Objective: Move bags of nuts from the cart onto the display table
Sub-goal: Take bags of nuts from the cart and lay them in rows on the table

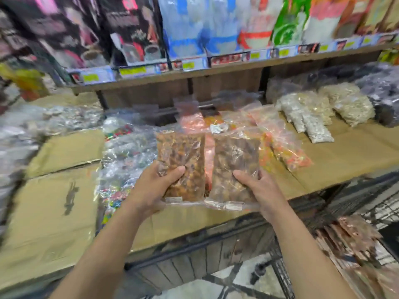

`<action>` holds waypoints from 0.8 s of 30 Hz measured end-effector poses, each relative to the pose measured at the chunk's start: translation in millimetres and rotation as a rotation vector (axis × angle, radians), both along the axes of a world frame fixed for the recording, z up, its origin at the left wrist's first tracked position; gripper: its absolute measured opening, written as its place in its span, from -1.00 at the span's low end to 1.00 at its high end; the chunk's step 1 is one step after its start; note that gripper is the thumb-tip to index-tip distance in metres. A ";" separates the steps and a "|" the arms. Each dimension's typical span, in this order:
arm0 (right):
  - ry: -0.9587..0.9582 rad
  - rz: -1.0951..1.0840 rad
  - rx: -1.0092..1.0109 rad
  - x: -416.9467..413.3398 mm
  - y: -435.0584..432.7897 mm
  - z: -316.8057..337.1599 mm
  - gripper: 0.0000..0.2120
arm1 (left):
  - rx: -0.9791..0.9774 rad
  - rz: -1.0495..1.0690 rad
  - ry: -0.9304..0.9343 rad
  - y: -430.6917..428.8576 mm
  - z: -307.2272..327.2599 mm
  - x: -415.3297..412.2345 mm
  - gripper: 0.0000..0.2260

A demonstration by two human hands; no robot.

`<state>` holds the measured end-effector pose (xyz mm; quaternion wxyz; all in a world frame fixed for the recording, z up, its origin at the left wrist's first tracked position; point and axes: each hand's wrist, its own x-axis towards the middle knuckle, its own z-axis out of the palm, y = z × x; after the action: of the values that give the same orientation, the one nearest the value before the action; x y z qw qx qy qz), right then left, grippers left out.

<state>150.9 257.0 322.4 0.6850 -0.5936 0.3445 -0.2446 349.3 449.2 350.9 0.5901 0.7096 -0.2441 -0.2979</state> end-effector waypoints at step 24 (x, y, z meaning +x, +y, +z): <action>-0.053 0.647 -0.021 223.2 93.6 -0.4 -0.41 | -0.036 0.653 0.060 190.4 -3.4 76.0 -0.66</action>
<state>374.1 350.5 322.0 0.7298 -0.6727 0.1174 -0.0332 425.4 639.6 347.5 0.6737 0.7308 0.0087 -0.1091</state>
